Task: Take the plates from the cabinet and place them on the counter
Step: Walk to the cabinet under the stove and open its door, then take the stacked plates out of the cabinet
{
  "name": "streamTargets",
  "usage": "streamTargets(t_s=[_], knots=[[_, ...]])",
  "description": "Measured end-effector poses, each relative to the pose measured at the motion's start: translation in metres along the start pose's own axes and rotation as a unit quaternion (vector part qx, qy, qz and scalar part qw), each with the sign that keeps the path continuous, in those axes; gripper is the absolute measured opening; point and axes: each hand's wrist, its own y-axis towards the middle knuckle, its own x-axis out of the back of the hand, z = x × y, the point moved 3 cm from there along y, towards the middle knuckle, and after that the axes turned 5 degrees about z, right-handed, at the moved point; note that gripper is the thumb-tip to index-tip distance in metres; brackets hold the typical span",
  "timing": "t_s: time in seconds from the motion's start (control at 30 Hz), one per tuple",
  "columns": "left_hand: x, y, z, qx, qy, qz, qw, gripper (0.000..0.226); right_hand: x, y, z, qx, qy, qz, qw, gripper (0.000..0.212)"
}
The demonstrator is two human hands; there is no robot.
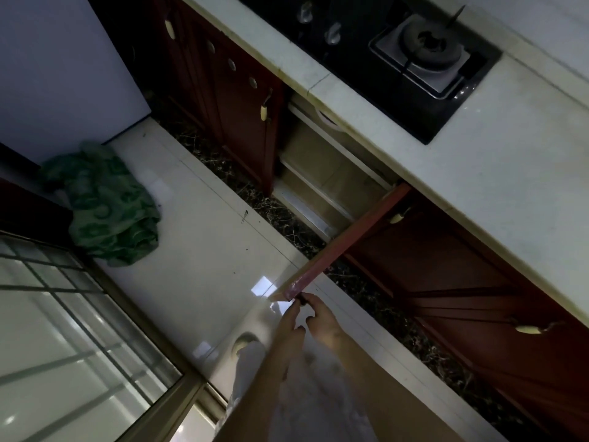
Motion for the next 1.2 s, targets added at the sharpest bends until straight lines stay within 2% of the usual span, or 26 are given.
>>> streamTargets(t_s=[0.13,0.2,0.27,0.33,0.4,0.5,0.63,0.73,0.83,1.03,1.2], knots=[[0.015,-0.008,0.0,0.013,0.028,-0.013,0.999,0.055,0.0,0.002,0.002,-0.002,-0.026,0.01,1.0,0.054],[0.03,-0.013,0.003,0.028,0.03,-0.041,0.998,0.042,0.002,0.001,0.004,-0.005,-0.042,0.018,0.999,0.049],[0.048,-0.015,-0.001,0.017,0.043,-0.08,0.996,0.033,0.003,0.0,0.008,0.0,-0.078,0.035,0.996,0.054],[0.059,-0.017,-0.011,0.01,0.017,-0.078,0.997,0.048,0.007,-0.003,0.013,-0.005,-0.093,0.049,0.994,0.056],[0.063,-0.023,-0.03,-0.016,0.039,-0.058,0.997,0.058,0.014,-0.01,0.017,-0.006,-0.084,0.046,0.995,0.056],[0.065,-0.033,-0.061,-0.048,0.046,-0.039,0.997,0.054,0.028,-0.025,0.028,0.03,-0.053,0.019,0.998,0.053],[0.064,-0.041,-0.089,-0.049,0.039,-0.014,0.998,0.056,0.053,-0.042,0.046,0.088,0.014,-0.057,0.994,0.035],[0.071,-0.044,-0.114,-0.064,0.036,-0.038,0.997,0.052,0.071,-0.052,0.072,0.119,0.092,-0.066,0.986,0.031],[0.088,-0.047,-0.152,-0.12,0.03,-0.075,0.99,0.043,0.088,-0.061,0.106,0.15,0.121,-0.073,0.978,0.032],[0.131,-0.051,-0.238,-0.222,0.016,-0.051,0.974,0.037,0.111,-0.08,0.168,0.222,0.223,-0.127,0.941,0.027],[0.184,-0.028,-0.29,-0.237,-0.024,0.005,0.971,0.031,0.115,-0.065,0.211,0.244,0.321,-0.161,0.901,0.026]])
